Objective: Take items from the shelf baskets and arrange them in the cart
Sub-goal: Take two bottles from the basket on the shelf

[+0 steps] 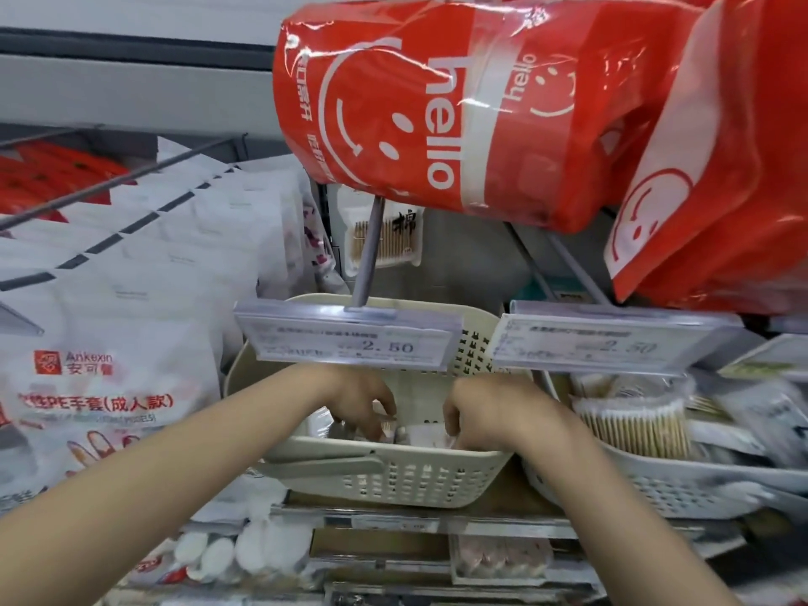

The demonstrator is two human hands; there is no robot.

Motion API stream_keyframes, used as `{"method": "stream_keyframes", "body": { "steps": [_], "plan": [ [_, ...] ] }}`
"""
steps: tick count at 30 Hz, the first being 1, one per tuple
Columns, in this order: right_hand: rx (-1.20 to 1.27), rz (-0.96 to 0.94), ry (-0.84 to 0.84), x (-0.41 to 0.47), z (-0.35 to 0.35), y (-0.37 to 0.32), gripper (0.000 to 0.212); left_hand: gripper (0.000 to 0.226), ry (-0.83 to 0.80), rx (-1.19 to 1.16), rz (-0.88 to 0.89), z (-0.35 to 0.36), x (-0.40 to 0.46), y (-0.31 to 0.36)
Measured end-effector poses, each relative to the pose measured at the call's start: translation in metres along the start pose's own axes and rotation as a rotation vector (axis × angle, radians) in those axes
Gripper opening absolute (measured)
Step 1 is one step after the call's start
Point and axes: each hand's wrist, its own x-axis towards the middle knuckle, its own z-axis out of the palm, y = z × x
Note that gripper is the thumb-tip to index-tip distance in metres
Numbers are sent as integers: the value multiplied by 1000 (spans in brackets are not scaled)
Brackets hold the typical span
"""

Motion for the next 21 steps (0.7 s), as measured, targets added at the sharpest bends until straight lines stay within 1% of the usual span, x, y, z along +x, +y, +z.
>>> {"method": "stream_keyframes", "body": {
  "steps": [2,3,4,6,7,8,10,12,14,17,20,21],
  "plan": [
    [53,-11,63,-2,-1,0,28,62,23,-102,-4,-2,-2,-1],
    [97,-14,103,-4,-2,0,30,60,54,-161,-9,-3,-4,-2],
    [151,-16,147,-6,-3,0,32,53,103,-218,-3,-5,-7,-4],
    [269,-36,234,-10,-6,1,35,25,246,-321,24,-8,-21,-11],
    [328,-51,278,-12,-6,3,36,17,325,-365,40,-8,-31,-15],
    [387,-64,323,-15,-7,4,37,16,396,-406,54,-7,-41,-19],
    [508,-73,413,-23,-5,6,38,18,521,-451,53,-3,-64,-22],
    [643,-66,504,-31,-3,8,35,21,691,-500,51,3,-86,-20],
    [750,-47,592,-39,2,7,34,31,820,-636,107,11,-107,-14],
    [877,-22,709,-54,8,7,32,45,917,-819,134,28,-134,-4],
    [1131,-47,761,-73,15,6,25,55,1042,-996,99,51,-156,10],
    [1210,-59,768,-81,18,5,24,56,1062,-1057,108,60,-162,15]
  ]
}}
